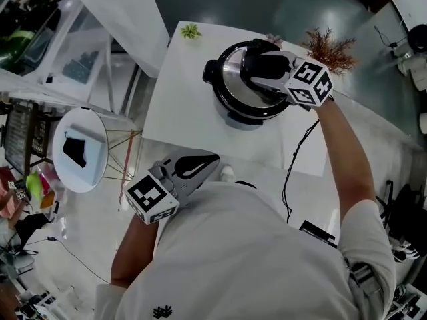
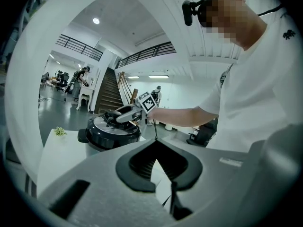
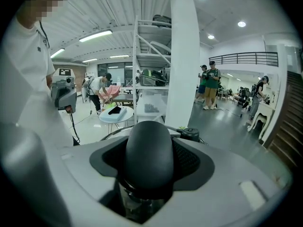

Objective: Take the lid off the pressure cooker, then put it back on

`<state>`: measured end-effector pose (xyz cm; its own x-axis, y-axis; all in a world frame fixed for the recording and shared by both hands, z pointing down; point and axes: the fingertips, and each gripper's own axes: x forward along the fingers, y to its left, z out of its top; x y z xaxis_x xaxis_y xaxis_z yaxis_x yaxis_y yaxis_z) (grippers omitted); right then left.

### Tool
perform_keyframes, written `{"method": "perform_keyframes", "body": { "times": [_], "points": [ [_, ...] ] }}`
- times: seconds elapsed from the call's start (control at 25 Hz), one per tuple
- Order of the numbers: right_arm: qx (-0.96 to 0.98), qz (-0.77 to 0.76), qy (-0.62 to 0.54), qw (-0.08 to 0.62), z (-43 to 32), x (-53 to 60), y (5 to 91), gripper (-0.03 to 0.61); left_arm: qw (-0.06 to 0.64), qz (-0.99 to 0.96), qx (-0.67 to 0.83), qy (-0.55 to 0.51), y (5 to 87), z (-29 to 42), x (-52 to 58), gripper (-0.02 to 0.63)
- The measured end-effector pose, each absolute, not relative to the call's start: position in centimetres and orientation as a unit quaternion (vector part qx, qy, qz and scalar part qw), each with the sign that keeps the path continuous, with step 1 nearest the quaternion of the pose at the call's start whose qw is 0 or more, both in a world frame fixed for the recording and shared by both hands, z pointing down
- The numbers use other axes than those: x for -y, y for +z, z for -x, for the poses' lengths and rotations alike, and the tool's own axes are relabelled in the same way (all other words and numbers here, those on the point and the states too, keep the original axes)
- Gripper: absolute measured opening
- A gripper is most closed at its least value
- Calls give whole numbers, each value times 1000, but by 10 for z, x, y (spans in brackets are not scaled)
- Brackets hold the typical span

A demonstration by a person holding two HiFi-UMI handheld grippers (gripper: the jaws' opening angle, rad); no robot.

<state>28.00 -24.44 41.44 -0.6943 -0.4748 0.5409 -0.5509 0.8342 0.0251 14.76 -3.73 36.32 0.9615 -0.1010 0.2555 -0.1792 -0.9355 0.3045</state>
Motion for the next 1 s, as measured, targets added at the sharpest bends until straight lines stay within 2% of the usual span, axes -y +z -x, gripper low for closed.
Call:
{"method": "perform_keyframes", "body": {
  "times": [0.56, 1.0],
  "points": [
    [916, -289, 62, 272, -279, 251, 376, 291, 159, -979, 65, 106, 359, -127, 43, 6],
    [919, -276, 48, 279, -235, 245, 353, 291, 155, -982, 65, 90, 351, -99, 35, 6]
  ]
}}
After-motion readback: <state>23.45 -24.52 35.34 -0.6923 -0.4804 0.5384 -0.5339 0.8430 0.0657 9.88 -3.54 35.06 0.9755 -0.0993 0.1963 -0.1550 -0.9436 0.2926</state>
